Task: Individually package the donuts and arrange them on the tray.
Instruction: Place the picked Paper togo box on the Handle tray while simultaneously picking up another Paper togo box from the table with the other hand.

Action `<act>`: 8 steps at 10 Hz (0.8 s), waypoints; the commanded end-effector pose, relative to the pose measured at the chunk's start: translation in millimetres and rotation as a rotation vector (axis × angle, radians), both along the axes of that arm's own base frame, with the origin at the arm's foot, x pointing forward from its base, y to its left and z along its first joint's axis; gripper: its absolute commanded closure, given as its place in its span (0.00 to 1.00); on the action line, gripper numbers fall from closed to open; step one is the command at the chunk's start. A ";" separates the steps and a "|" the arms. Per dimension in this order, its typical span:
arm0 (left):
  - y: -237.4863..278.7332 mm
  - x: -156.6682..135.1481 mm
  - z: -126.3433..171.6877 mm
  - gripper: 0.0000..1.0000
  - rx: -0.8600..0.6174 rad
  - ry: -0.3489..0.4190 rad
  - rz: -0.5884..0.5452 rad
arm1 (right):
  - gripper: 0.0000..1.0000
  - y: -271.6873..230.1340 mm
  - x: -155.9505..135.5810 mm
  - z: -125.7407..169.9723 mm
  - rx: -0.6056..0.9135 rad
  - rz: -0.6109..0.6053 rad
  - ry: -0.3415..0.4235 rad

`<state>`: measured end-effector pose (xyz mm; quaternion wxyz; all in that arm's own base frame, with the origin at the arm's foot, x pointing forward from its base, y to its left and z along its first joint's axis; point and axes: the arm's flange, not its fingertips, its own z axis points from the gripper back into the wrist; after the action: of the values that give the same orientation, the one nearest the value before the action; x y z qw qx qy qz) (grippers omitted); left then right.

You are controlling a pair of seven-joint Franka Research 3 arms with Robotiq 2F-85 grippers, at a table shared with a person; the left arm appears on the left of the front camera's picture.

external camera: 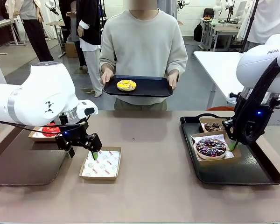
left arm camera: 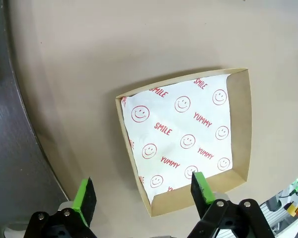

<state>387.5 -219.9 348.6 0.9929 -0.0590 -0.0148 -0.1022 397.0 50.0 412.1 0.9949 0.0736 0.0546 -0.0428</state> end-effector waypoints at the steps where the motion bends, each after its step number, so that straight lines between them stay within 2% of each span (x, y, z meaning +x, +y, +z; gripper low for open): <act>1: 0.8 0.0 -1.1 0.00 0.005 0.005 -0.016 | 0.99 0.8 -1.0 1.6 0.002 0.004 0.002; 5: 0.8 0.0 -1.1 0.00 0.005 0.005 -0.016 | 0.99 0.8 -1.0 1.6 0.002 0.004 0.002; 8: -7.4 2.8 2.1 0.00 0.008 0.022 0.038 | 0.99 -5.5 -4.6 -4.4 -0.024 0.036 -0.006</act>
<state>388.5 -221.1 349.2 0.9933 -0.0601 -0.0108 -0.0983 396.5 49.2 411.0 0.9953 0.0689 0.0553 -0.0388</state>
